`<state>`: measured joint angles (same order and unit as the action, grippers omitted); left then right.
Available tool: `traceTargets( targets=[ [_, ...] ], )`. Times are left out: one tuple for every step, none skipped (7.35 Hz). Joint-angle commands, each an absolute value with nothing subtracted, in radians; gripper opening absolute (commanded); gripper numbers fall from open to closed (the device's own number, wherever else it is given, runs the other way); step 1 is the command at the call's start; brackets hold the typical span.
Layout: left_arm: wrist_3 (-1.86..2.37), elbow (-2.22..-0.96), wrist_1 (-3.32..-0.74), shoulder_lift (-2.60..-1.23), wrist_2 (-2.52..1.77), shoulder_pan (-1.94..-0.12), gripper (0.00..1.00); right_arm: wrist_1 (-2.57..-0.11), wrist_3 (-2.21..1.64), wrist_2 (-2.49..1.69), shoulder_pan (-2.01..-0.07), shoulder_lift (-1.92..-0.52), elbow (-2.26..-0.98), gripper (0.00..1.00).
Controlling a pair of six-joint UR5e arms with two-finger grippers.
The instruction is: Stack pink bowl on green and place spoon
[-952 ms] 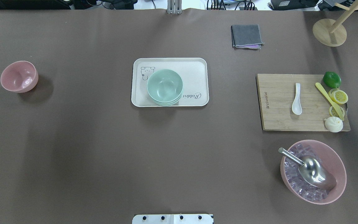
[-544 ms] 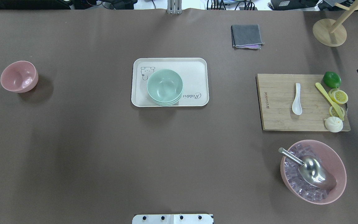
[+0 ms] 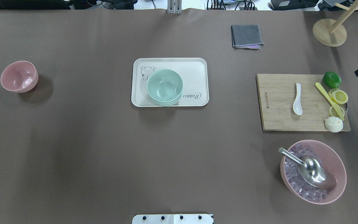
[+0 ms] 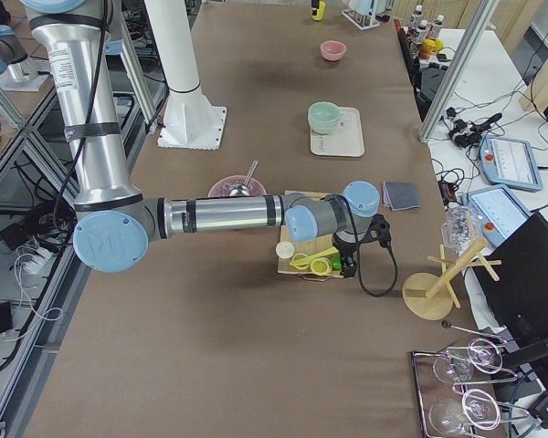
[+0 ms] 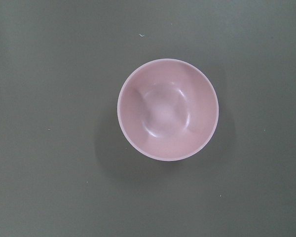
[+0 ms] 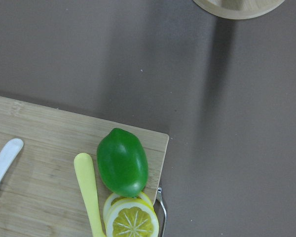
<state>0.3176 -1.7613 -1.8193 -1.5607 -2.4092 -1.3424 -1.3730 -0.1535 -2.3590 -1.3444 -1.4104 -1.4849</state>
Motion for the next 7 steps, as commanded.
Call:
traceTargets(
  targets=[
    [0.319, -1.763, -1.827, -1.555, -2.402, -1.342, 0.98, -1.368, -0.16, -2.361, -1.341, -1.411, -1.496, 1.0],
    [0.322, -1.763, -1.824, -1.558, -2.305, -1.341, 0.98, -1.368, -0.158, -2.361, -1.341, -1.413, -1.499, 1.0],
    [0.321, -1.763, -1.819, -1.557, -2.23, -1.339, 0.98, -1.368, -0.158, -2.361, -1.341, -1.416, -1.499, 1.0],
    [0.311, -1.758, -1.819, -1.552, -2.224, -1.339, 0.98, -1.361, -0.158, -2.361, -1.341, -1.416, -1.502, 1.0],
    [0.31, -1.752, -1.819, -1.552, -2.227, -1.339, 0.98, -1.348, -0.16, -2.361, -1.333, -1.416, -1.494, 1.0],
    [0.32, -1.755, -1.824, -1.552, -2.241, -1.341, 0.98, -1.347, -0.163, -2.356, -1.328, -1.414, -1.5, 1.0],
    [0.319, -1.75, -1.824, -1.554, -2.241, -1.339, 0.98, -1.345, -0.198, -2.344, -1.322, -1.413, -1.502, 1.0]
  ],
)
